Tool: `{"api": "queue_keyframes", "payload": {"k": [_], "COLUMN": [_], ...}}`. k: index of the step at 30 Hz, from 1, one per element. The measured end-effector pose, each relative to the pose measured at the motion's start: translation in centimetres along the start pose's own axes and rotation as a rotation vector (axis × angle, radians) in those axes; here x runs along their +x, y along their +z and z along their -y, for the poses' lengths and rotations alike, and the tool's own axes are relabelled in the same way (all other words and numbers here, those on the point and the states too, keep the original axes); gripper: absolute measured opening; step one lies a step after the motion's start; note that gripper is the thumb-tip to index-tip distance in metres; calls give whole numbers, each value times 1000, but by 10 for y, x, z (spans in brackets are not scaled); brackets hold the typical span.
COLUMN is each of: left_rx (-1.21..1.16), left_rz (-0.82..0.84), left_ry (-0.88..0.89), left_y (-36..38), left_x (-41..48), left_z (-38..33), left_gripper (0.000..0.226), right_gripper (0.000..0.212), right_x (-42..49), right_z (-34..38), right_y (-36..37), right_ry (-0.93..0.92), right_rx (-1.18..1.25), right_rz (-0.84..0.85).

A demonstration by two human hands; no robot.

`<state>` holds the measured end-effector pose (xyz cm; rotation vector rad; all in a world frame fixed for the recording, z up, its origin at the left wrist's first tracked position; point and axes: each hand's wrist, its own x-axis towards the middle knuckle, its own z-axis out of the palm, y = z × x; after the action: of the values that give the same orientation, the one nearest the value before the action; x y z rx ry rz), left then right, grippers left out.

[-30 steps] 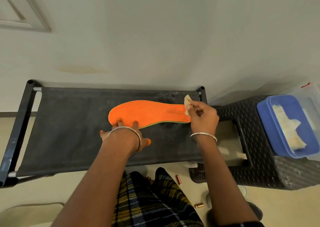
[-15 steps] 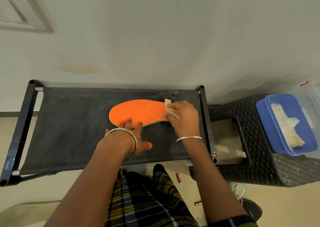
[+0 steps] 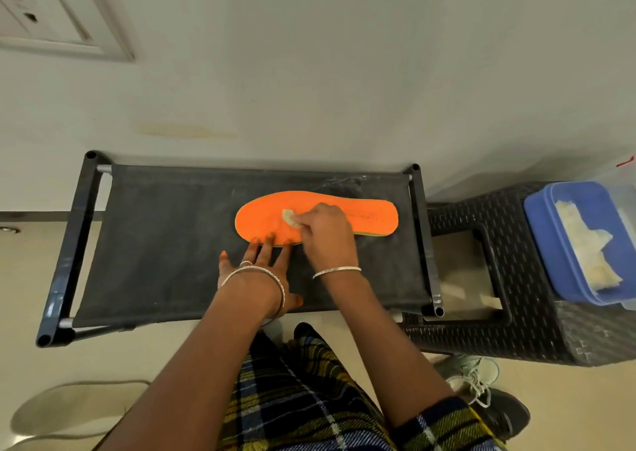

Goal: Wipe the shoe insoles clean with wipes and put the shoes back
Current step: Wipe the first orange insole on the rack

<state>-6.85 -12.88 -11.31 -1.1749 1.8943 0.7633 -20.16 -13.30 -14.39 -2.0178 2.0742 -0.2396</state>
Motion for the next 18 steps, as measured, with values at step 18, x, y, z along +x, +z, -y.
{"api": "queue_keyframes", "payload": {"k": [18], "left_rx": [-50], "left_rz": [4], "left_ry": [-20], "left_y": [5], "left_x": [3], "left_z": [-3], "left_gripper": [99], "right_gripper": [25], "right_x": [-12], "right_z": [-26], "right_y": [4], "right_ry": [208], "right_rx": [39], "right_rz": [-156]}}
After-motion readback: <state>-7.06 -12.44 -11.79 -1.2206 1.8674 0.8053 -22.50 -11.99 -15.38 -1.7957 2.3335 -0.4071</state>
